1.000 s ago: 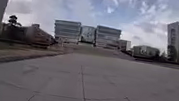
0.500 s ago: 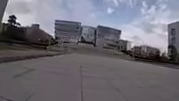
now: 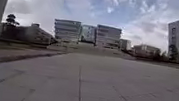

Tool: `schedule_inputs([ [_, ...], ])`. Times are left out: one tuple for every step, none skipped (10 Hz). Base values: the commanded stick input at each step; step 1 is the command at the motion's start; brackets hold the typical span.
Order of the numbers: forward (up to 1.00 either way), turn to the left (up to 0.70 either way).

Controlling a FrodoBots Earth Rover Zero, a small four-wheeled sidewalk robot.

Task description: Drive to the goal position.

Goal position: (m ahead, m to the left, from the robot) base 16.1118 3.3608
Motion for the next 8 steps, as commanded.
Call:
schedule_inputs([
  [0.70, 0.00],
  [0.70, 0.00],
  [0.70, -0.07],
  [0.70, -0.25],
  [0.70, -0.33],
  [0.70, -0.34],
  [0.70, 0.00],
  [0.70, 0.00],
])
